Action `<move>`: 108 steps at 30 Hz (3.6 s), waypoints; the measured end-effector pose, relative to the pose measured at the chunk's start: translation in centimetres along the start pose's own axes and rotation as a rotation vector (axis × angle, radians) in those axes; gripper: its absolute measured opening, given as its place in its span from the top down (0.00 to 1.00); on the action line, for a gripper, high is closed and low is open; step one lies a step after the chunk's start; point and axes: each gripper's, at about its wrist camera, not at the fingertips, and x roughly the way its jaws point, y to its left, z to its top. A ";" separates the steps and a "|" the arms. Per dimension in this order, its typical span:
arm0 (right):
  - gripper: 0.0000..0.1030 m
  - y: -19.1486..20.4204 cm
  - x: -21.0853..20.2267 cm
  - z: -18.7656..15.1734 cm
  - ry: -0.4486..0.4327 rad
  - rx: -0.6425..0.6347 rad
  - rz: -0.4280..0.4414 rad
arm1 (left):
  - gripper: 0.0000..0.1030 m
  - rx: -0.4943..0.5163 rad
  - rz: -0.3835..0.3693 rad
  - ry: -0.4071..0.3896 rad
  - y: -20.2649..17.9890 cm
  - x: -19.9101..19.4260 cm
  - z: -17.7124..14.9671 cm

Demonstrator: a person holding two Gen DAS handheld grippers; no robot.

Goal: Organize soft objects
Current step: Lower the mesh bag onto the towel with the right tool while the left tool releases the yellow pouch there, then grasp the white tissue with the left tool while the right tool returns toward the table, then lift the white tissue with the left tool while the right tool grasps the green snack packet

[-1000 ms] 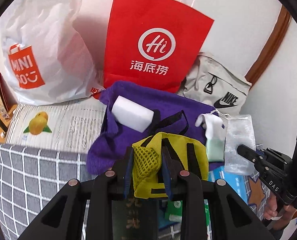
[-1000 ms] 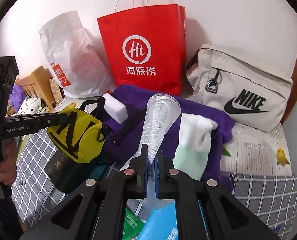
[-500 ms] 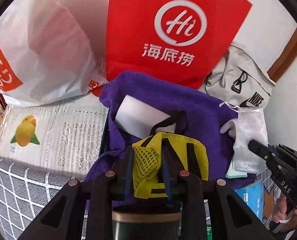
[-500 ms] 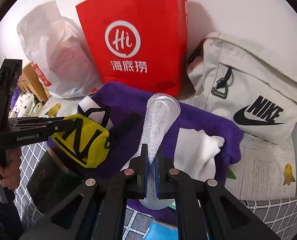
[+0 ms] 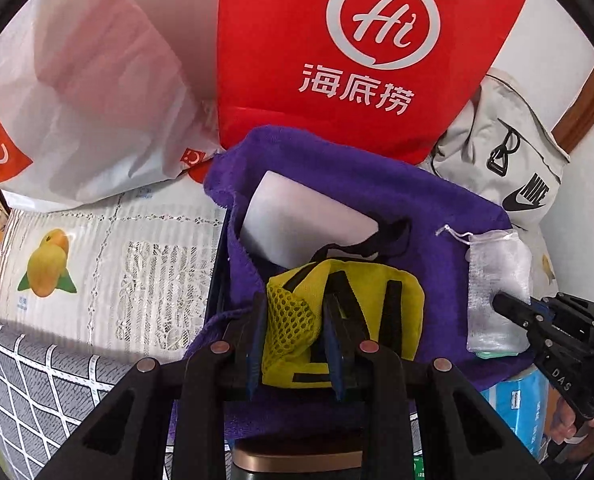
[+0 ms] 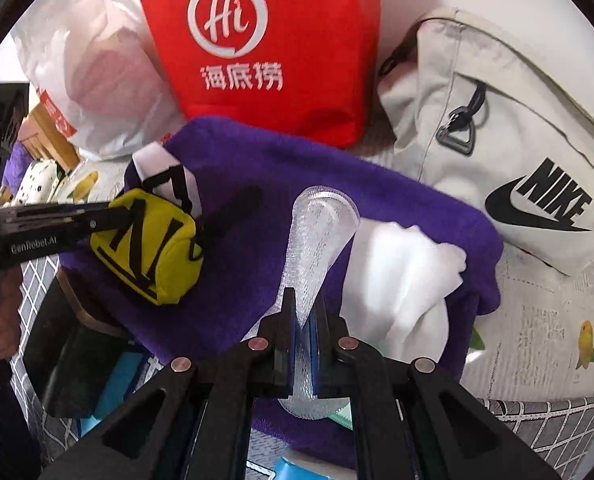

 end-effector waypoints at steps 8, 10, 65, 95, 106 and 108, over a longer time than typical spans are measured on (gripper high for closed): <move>0.94 0.4 1.5 -0.4 0.059 -0.023 -0.007 | 0.71 0.000 0.028 0.034 0.0 0.3 0.0; 0.92 0.6 1.5 -0.4 0.058 -0.032 -0.012 | 0.64 -0.002 0.036 0.040 -0.1 0.3 0.0; 0.49 3.5 -16.4 -22.8 -0.138 0.213 0.000 | 0.48 0.260 -0.112 0.048 -7.7 -9.7 -23.0; 0.49 10.5 -11.4 -18.5 -0.111 0.006 0.097 | 0.79 0.090 -0.020 -0.015 1.8 -10.9 -24.6; 0.49 11.4 -6.0 -13.9 0.007 -0.161 0.061 | 0.79 0.035 -0.049 -0.013 3.9 -10.5 -23.6; 0.48 11.6 -5.1 -13.6 0.040 -0.200 0.042 | 0.79 0.034 -0.058 -0.017 4.0 -10.4 -23.2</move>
